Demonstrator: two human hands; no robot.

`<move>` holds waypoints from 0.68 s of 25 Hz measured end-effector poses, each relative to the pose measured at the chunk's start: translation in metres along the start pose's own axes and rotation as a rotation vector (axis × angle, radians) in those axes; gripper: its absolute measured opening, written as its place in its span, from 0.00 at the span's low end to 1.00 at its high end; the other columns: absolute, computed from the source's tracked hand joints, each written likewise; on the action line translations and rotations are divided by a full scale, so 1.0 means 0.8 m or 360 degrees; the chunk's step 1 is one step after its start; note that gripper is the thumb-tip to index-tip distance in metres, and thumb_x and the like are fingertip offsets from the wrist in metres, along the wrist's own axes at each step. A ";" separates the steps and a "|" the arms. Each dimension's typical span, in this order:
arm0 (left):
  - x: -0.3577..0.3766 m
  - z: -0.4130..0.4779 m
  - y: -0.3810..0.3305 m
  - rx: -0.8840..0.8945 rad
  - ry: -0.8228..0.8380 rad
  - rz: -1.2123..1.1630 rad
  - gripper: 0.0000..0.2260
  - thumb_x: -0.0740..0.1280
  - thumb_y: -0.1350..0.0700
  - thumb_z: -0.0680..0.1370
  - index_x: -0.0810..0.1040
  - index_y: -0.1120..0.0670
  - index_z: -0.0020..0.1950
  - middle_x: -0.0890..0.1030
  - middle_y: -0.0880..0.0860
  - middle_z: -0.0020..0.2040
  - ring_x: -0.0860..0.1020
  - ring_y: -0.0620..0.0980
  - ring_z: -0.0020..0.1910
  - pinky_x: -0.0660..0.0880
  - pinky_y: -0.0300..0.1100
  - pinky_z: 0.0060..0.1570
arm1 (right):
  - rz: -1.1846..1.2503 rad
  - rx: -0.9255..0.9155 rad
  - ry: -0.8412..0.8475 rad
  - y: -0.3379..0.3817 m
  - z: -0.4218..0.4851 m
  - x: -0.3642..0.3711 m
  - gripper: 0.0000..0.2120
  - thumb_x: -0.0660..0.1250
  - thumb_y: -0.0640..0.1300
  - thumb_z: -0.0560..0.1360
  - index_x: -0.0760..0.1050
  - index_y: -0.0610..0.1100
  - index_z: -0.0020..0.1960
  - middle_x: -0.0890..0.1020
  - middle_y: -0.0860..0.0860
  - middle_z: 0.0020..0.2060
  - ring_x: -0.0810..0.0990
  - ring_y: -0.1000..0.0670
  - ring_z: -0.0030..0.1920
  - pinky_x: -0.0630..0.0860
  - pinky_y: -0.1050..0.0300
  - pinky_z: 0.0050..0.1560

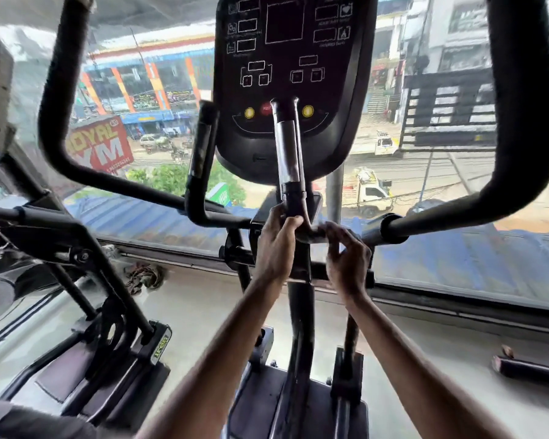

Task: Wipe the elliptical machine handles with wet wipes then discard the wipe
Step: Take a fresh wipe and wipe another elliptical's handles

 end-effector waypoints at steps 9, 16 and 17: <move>0.002 -0.012 0.109 -0.0554 0.0072 -0.0595 0.07 0.69 0.54 0.77 0.79 0.49 0.54 0.82 0.51 0.47 0.79 0.50 0.44 0.77 0.42 0.40 | 0.1249 0.1243 0.0075 0.013 -0.046 0.001 0.12 0.68 0.28 0.76 0.85 0.42 0.45 0.83 0.51 0.33 0.80 0.54 0.34 0.79 0.62 0.37; 0.004 -0.012 0.142 -0.0454 0.0161 -0.1021 0.06 0.77 0.57 0.74 0.82 0.56 0.40 0.82 0.51 0.33 0.77 0.45 0.29 0.73 0.35 0.30 | 0.0994 0.1219 0.0385 0.016 -0.066 -0.005 0.09 0.68 0.32 0.79 0.78 0.31 0.58 0.83 0.39 0.48 0.84 0.46 0.42 0.83 0.56 0.41; 0.003 -0.008 0.145 -0.0462 0.0047 -0.1036 0.06 0.78 0.57 0.72 0.82 0.55 0.39 0.82 0.50 0.31 0.77 0.45 0.28 0.73 0.35 0.29 | 0.0878 0.1153 0.0326 0.015 -0.064 -0.007 0.07 0.69 0.34 0.79 0.80 0.35 0.57 0.84 0.41 0.47 0.84 0.48 0.42 0.84 0.56 0.43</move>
Point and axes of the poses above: each hand's wrist, its own z-axis towards the middle knuckle, its own x-axis out of the palm, y = z × x, the point moved 2 cm from there along z, towards the middle knuckle
